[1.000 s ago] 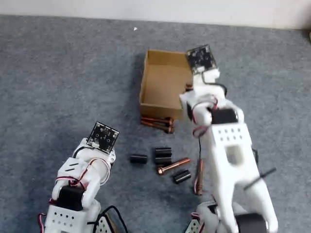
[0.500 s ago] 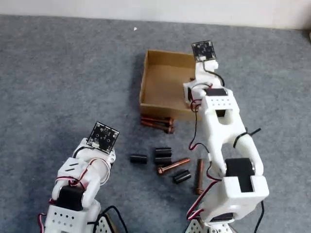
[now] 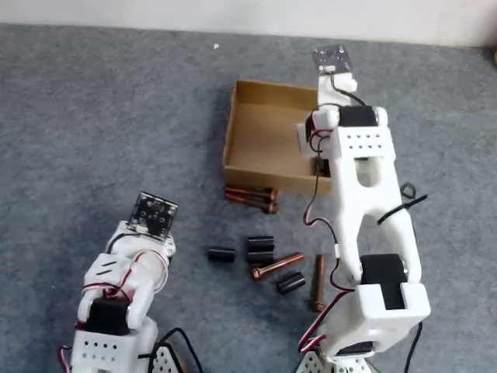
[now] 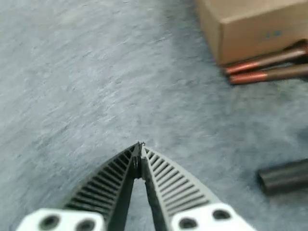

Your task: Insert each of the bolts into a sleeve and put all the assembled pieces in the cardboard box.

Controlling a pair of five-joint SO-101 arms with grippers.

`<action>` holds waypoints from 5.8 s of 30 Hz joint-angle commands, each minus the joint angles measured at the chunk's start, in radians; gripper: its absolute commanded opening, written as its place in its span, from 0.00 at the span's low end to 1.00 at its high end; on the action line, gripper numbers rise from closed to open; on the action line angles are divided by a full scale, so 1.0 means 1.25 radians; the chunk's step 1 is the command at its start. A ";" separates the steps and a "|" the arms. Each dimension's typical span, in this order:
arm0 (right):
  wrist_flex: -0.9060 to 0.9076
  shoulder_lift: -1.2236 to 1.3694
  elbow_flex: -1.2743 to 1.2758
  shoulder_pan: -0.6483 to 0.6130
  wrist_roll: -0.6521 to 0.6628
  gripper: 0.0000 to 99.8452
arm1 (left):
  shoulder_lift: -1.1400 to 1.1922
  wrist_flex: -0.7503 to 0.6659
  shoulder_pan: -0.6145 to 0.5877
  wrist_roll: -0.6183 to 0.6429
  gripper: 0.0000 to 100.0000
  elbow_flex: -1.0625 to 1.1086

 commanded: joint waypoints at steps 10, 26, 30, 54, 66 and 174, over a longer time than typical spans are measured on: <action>0.298 -0.024 -0.062 -0.165 0.126 0.20 | -0.006 -0.037 -0.094 -0.009 0.01 -0.029; 0.024 -0.398 0.438 -0.457 0.126 0.20 | -0.004 -0.033 -0.220 0.037 0.01 -0.075; -0.102 -0.400 0.563 -0.508 0.125 0.20 | -0.004 -0.033 -0.223 0.037 0.01 -0.077; -0.364 -0.197 0.666 -0.571 0.123 0.19 | -0.004 -0.033 -0.246 0.064 0.01 -0.083; -0.380 -0.154 0.636 -0.568 0.122 0.02 | -0.004 -0.033 -0.245 0.064 0.01 -0.080; -0.299 -0.949 0.870 0.430 -0.207 0.00 | 1.183 0.167 0.402 0.338 0.01 -1.044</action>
